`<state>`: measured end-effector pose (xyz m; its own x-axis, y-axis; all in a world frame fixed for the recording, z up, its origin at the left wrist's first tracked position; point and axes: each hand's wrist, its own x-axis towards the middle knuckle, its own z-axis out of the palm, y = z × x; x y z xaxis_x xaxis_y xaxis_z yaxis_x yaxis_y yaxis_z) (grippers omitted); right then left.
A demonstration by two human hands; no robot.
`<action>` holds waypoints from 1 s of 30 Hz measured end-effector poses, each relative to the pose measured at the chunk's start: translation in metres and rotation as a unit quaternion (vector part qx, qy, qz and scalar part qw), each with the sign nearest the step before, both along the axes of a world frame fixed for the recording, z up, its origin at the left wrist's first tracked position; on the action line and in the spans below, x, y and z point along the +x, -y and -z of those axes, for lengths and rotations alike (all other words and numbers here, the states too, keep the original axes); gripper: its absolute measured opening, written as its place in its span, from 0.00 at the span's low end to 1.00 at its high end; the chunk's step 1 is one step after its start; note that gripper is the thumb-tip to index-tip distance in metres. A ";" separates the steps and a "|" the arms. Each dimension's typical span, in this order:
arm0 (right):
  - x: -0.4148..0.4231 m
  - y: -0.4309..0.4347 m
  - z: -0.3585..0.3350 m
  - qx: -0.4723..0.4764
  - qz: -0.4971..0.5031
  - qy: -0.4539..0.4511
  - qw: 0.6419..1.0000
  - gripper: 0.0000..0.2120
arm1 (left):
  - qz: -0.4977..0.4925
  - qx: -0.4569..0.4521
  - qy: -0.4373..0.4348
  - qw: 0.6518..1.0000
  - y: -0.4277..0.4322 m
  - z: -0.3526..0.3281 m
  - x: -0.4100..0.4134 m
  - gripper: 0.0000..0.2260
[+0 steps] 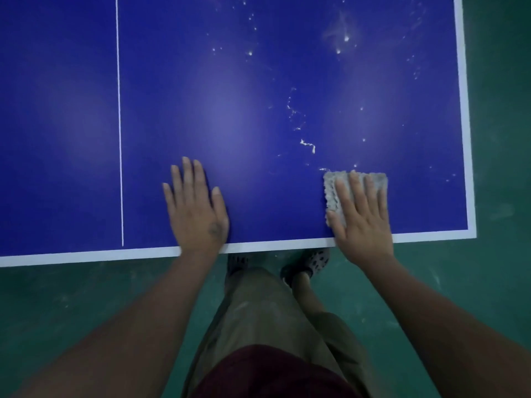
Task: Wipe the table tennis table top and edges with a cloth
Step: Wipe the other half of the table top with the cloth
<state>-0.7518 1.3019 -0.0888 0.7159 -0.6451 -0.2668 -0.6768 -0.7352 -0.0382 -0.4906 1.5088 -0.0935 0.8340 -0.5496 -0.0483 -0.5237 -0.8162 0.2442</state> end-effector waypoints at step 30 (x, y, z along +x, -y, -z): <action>0.144 0.014 0.008 0.016 -0.150 0.075 0.986 0.32 | -0.103 0.038 0.004 0.994 0.046 0.011 -0.032 0.30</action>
